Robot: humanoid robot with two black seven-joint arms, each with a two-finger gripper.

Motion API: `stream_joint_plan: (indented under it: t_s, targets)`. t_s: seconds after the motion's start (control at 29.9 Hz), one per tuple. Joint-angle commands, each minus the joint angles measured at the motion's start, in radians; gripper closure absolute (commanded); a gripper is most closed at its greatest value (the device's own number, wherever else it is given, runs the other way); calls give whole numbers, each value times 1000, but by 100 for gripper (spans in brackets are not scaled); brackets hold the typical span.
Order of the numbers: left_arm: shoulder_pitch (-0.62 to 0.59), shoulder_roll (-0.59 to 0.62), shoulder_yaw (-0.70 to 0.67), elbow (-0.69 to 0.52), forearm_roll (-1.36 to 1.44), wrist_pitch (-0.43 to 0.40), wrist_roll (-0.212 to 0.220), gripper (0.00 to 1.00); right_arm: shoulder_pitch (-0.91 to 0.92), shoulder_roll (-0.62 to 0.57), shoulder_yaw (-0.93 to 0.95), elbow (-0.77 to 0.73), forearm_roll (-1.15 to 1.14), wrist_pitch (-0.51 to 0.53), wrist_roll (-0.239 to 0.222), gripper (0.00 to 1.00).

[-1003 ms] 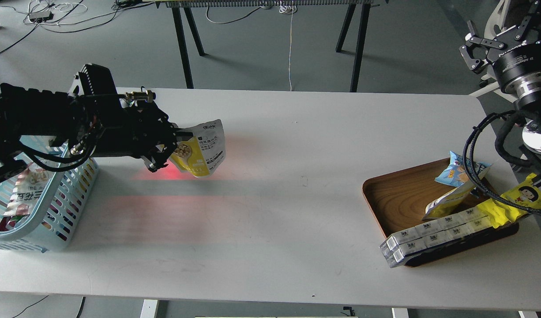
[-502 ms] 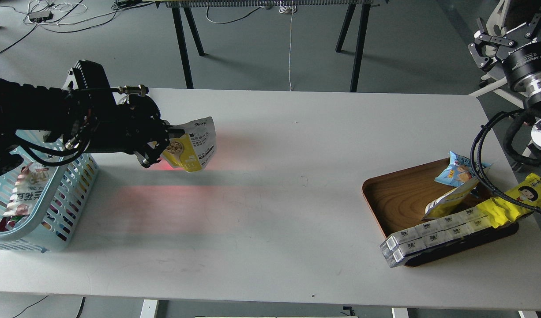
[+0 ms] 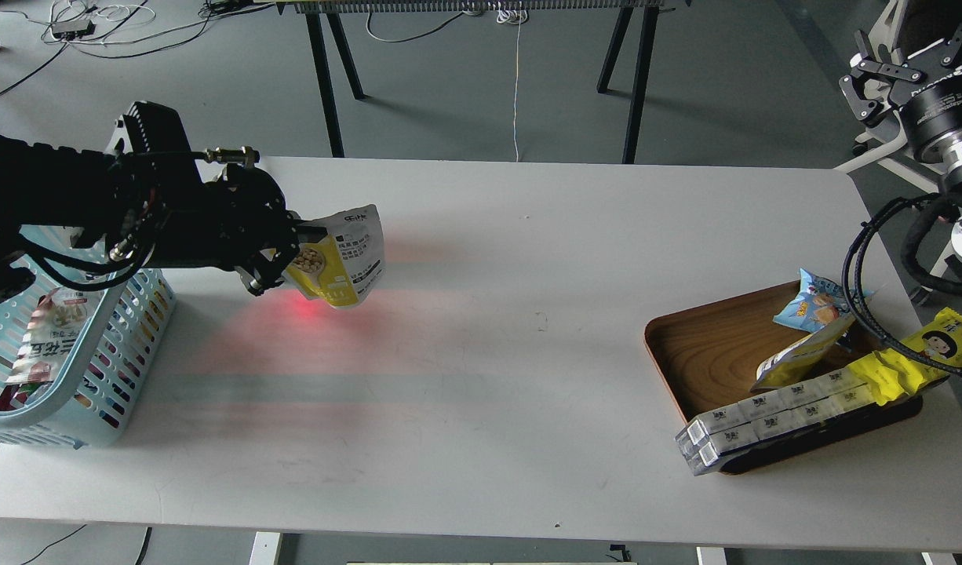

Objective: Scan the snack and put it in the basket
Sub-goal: 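Lift the yellow packet and hold it in front of the scanner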

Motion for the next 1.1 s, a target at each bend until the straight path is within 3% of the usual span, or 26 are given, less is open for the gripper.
stream_joint_plan:
  t_s: [0.0,1.07]
  targets:
    - [0,0,-7,0,0,-1,-1,100,-1,0,0,0,0,0,0,1]
    - [29,-41,29,54,0,-1,-1,100,-1,-17,0,0,0,0,2,1]
